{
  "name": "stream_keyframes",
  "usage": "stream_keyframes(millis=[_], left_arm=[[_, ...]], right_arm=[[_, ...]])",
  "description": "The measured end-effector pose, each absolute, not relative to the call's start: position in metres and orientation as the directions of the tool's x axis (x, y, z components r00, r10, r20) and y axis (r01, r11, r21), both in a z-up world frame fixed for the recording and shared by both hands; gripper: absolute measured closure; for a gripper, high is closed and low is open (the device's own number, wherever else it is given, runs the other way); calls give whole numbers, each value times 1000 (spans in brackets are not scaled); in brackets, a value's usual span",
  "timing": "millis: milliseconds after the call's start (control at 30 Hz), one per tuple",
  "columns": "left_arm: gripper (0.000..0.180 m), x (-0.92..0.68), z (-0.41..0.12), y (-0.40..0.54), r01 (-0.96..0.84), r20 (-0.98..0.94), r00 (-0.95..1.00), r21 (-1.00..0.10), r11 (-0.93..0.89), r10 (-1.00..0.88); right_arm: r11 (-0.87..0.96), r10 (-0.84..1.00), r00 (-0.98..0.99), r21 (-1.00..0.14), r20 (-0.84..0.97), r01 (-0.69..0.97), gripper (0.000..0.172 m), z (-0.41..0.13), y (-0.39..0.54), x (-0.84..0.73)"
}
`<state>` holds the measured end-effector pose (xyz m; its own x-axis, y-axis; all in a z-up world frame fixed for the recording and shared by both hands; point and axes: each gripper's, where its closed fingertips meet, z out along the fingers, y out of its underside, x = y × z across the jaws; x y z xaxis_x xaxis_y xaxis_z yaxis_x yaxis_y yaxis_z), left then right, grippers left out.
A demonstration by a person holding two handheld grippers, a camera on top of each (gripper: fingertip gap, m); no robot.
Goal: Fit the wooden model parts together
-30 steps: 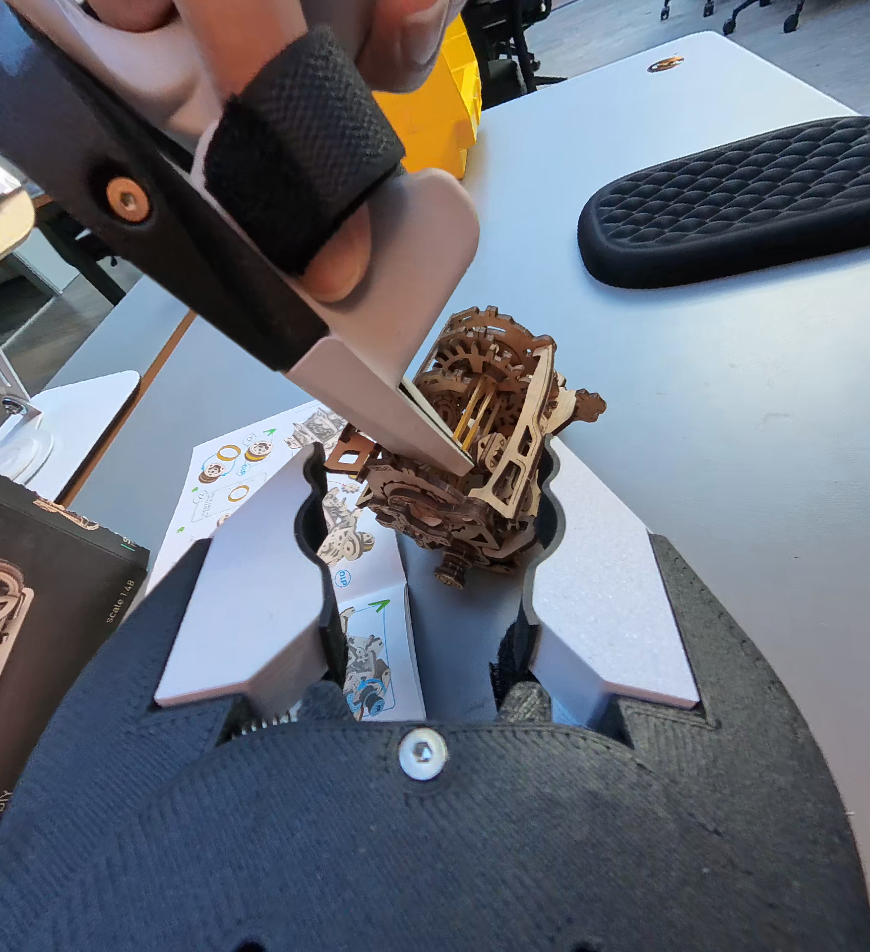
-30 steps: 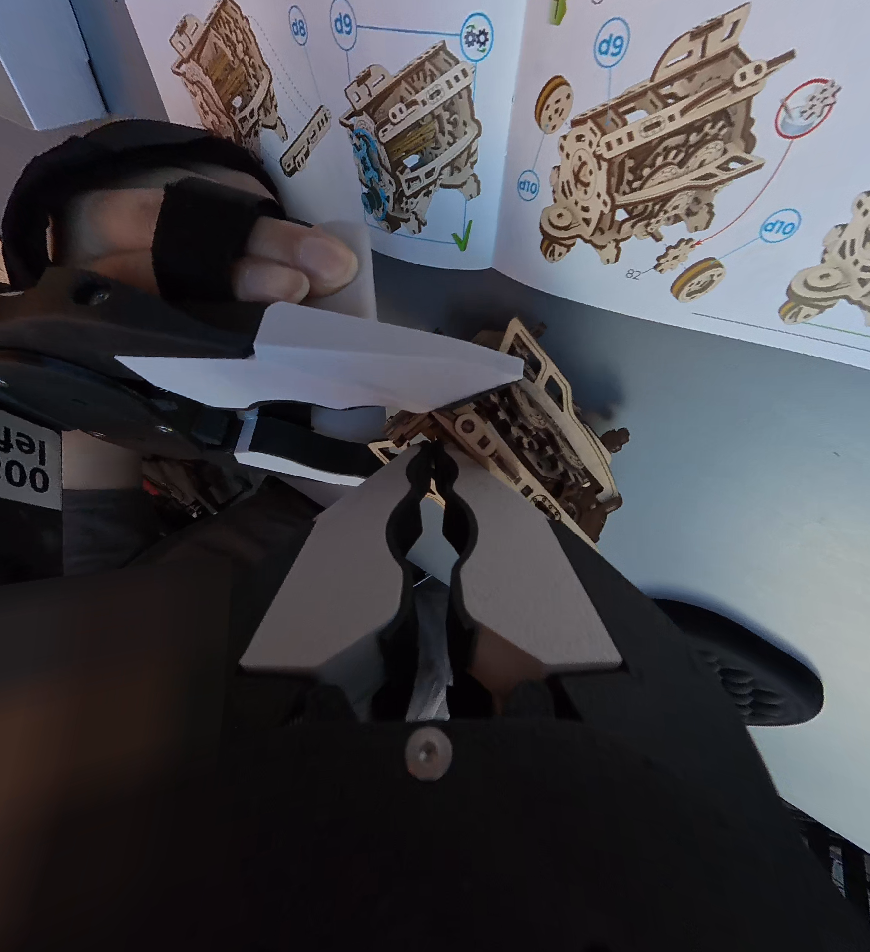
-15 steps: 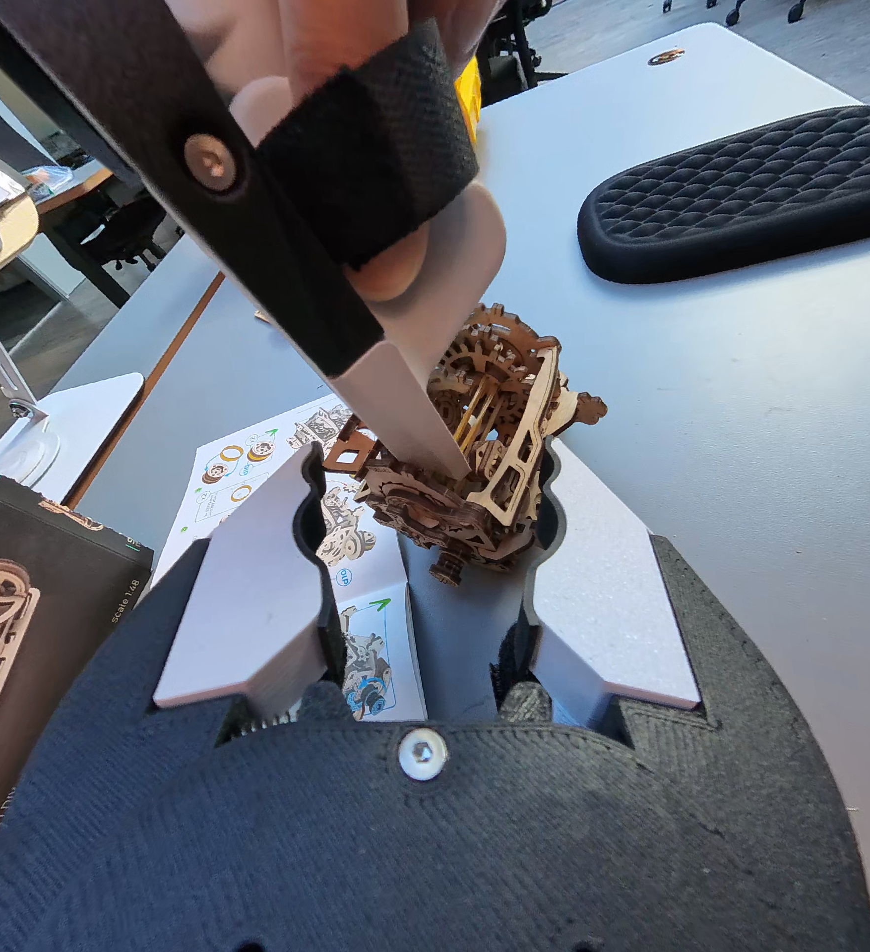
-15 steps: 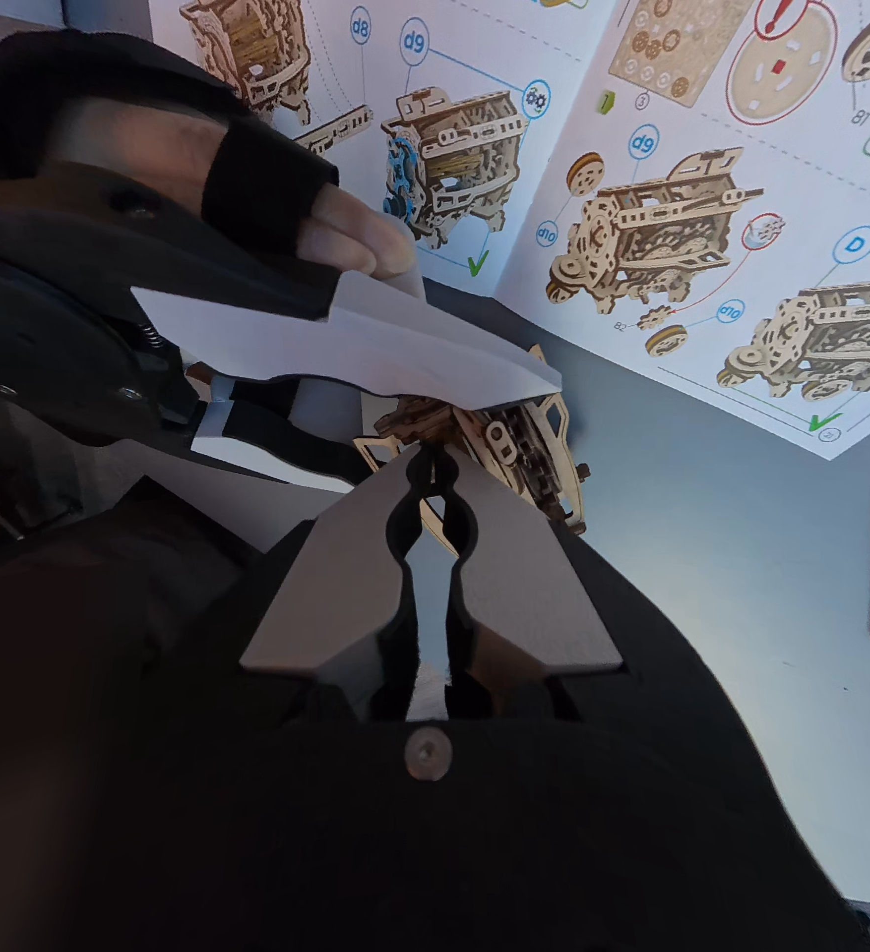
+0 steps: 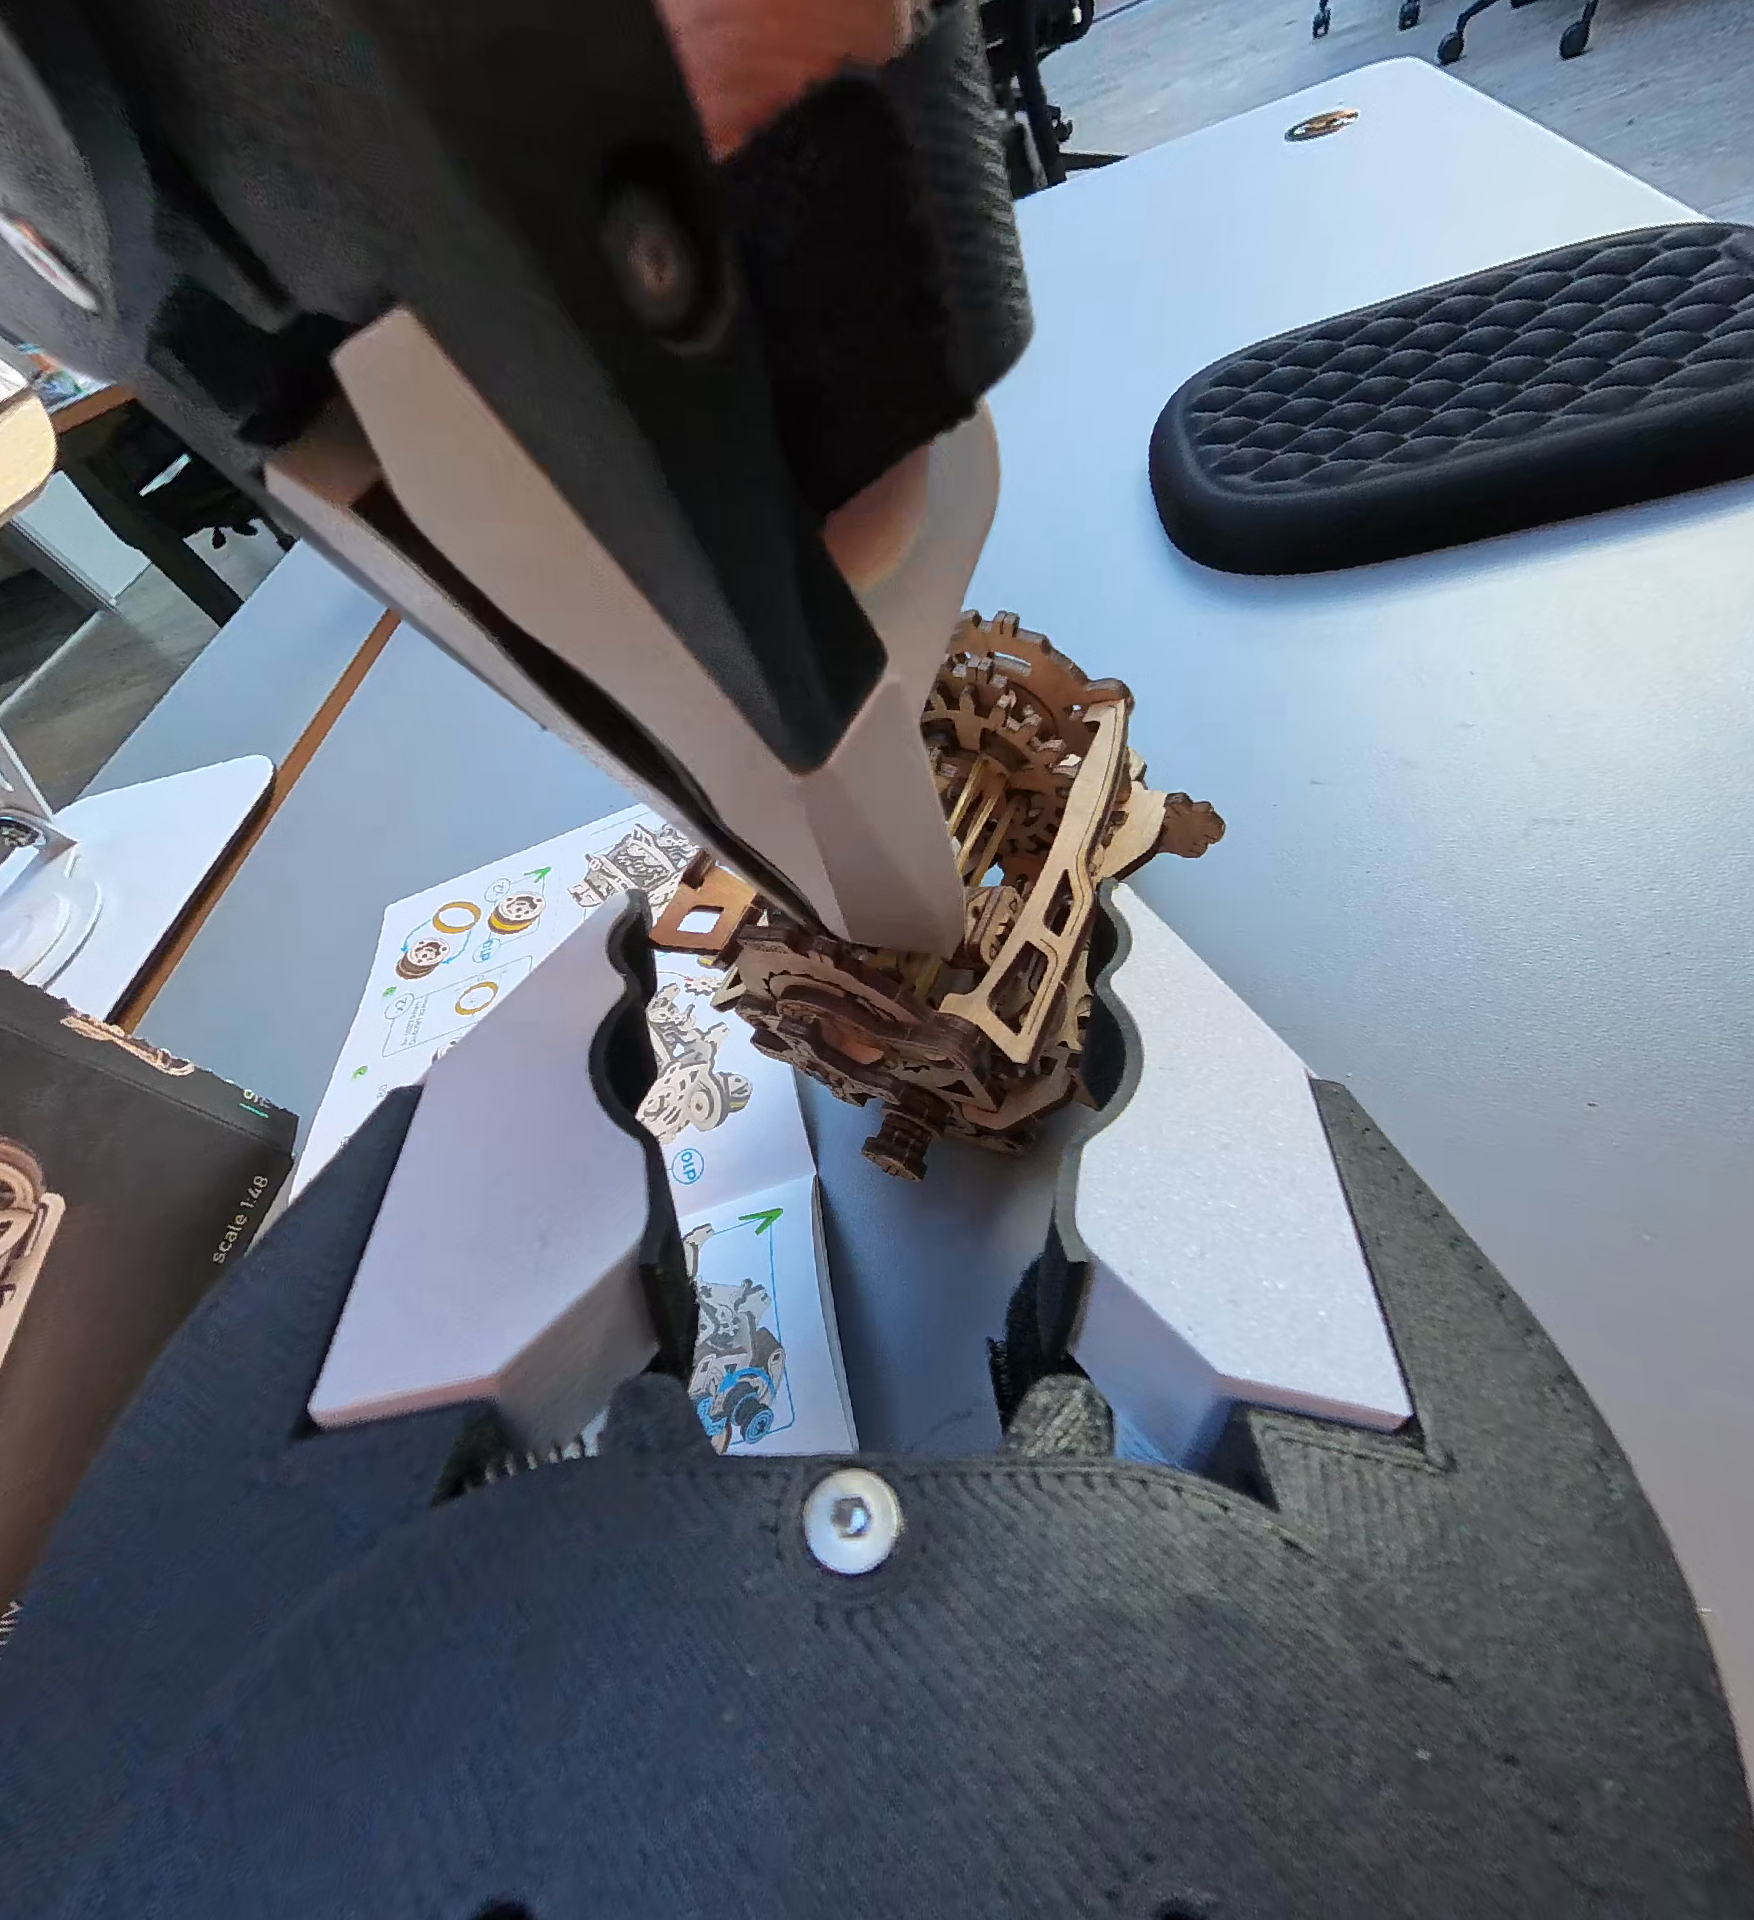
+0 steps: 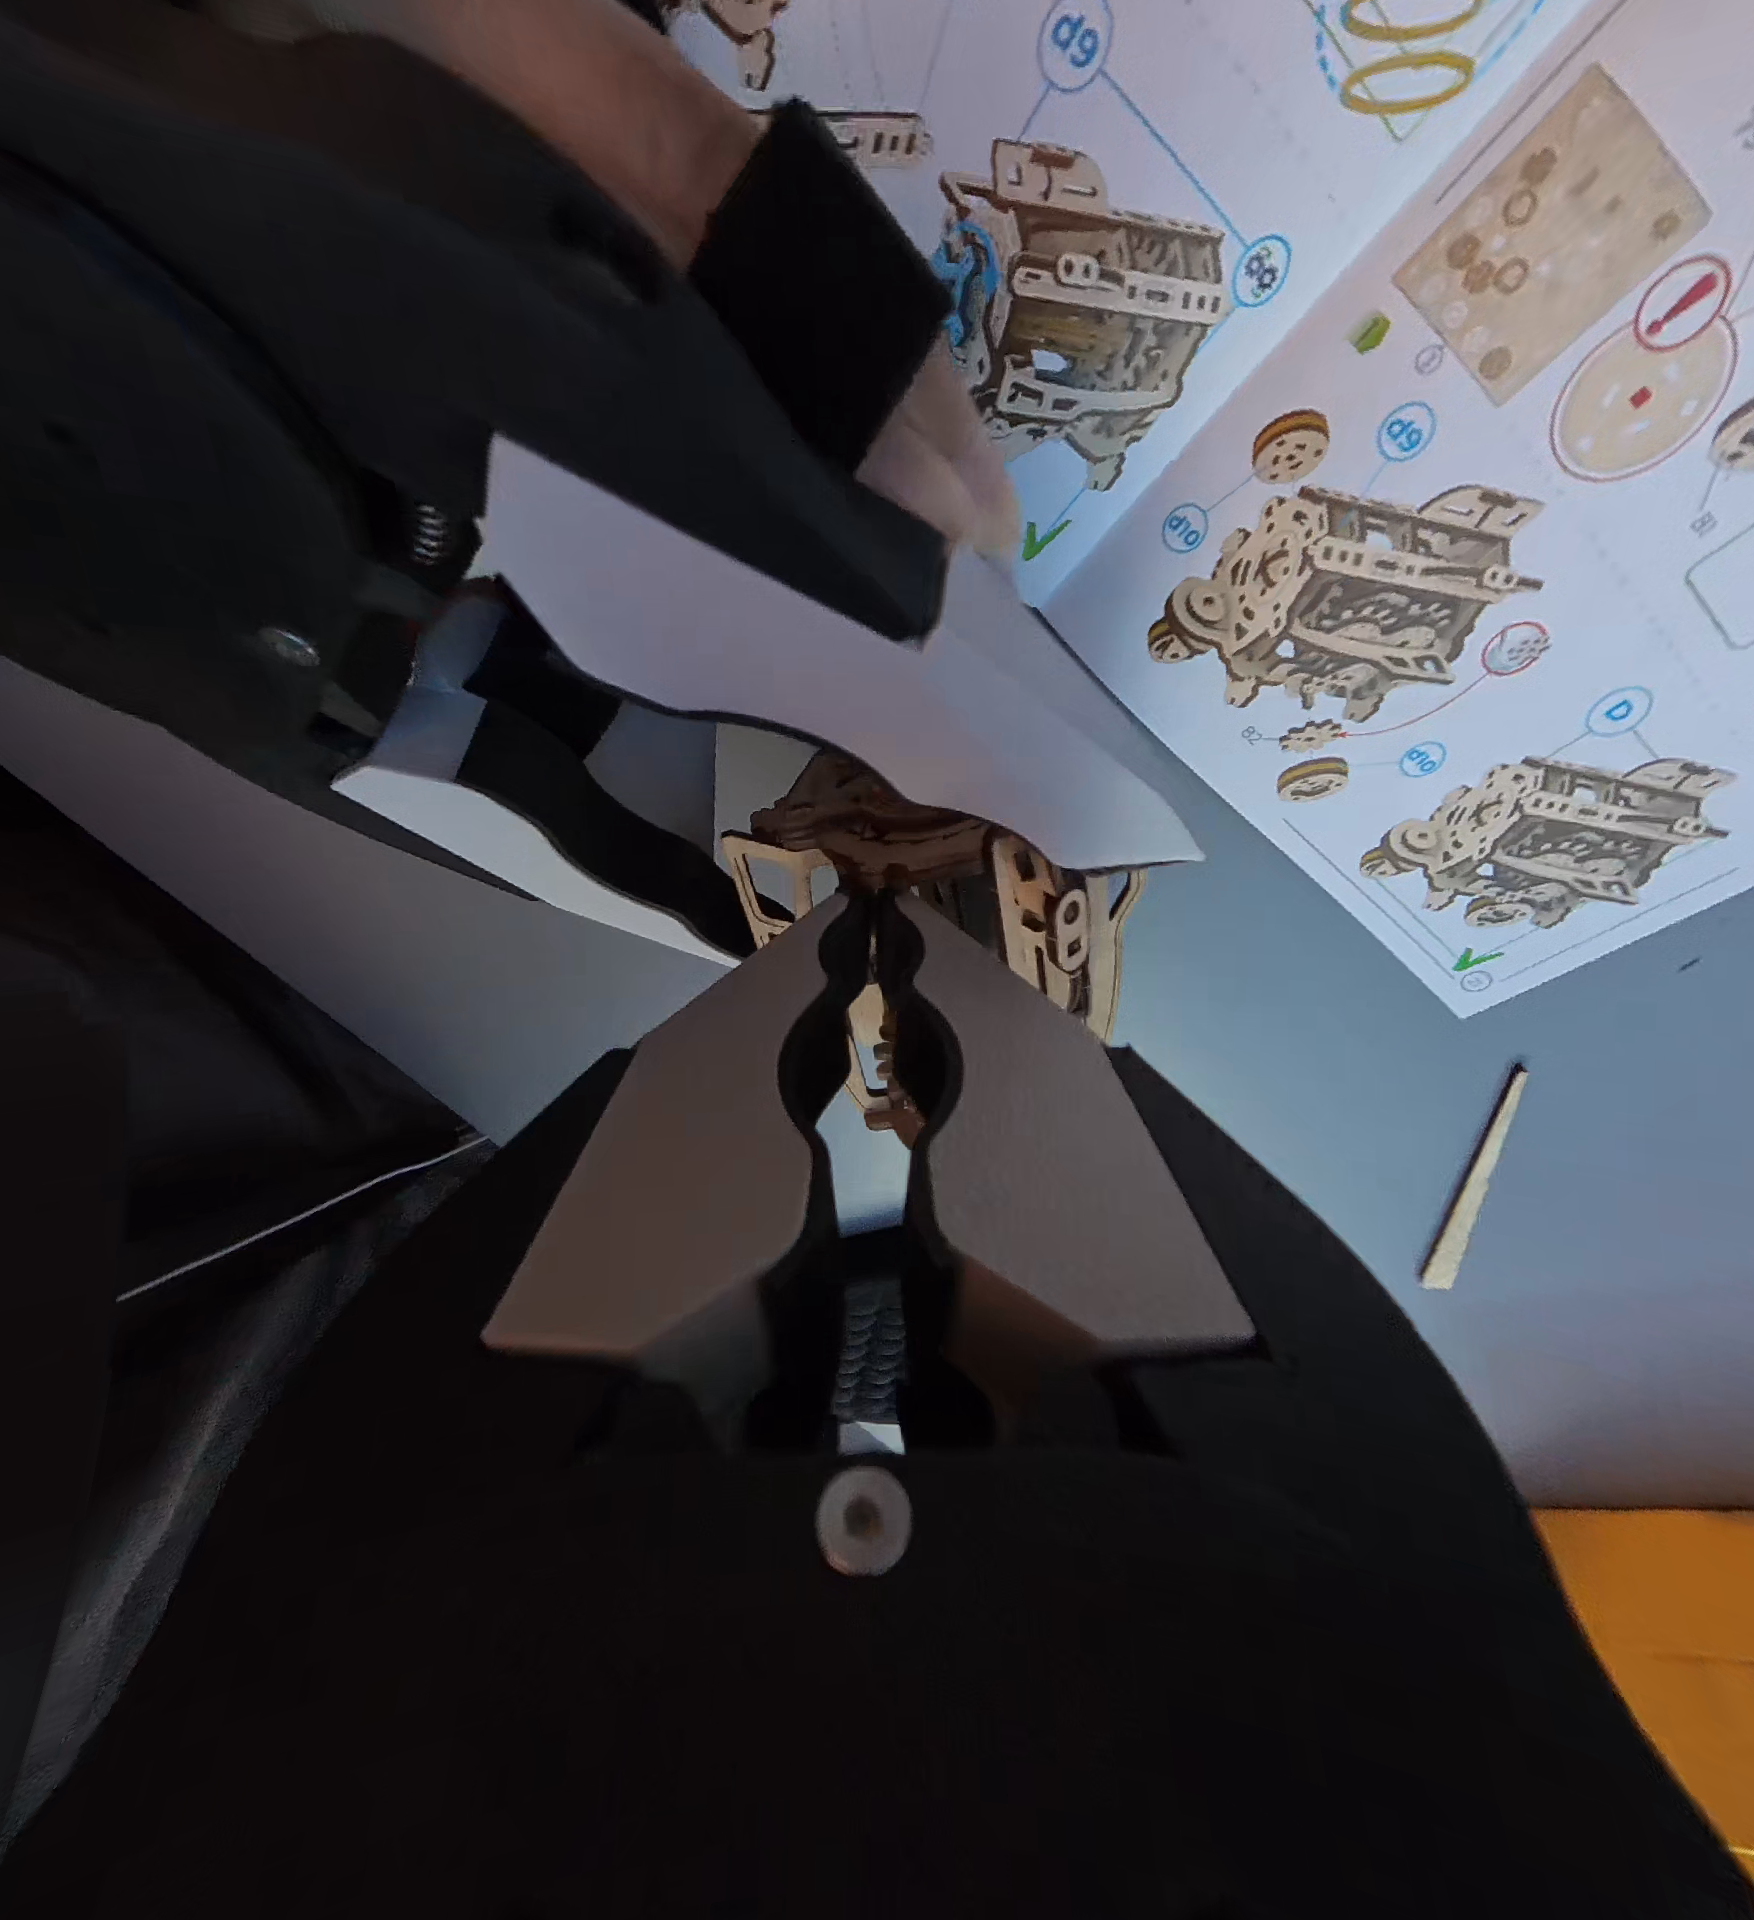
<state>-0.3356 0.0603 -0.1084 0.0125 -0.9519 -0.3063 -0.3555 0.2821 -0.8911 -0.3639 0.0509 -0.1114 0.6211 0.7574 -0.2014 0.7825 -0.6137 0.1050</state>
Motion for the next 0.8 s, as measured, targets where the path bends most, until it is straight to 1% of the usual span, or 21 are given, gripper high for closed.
stream_keyframes(millis=[33, 167, 367, 600, 800], left_arm=[[98, -336, -108, 60, -355, -306, 12, -891, 282, -952], [98, -336, -108, 60, -355, -306, 11, -891, 282, -952], [98, -336, -108, 60, -352, -321, 9, -887, 298, -947], [98, -336, -108, 60, -351, -326, 9, -886, 302, -945], [98, -336, -108, 59, -350, -330, 8, -885, 307, -944]], right_arm=[[-589, 780, 597, 102, -188, 802, 172, -111, 51, -364], [-537, 825, 545, 93, -150, 838, 172, -111, 52, -362], [-516, 843, 522, 79, -133, 853, 172, -111, 50, -359], [-508, 852, 507, 25, -126, 861, 172, -110, 50, -359], [-467, 881, 465, -2, -91, 884, 172, -109, 50, -361]])
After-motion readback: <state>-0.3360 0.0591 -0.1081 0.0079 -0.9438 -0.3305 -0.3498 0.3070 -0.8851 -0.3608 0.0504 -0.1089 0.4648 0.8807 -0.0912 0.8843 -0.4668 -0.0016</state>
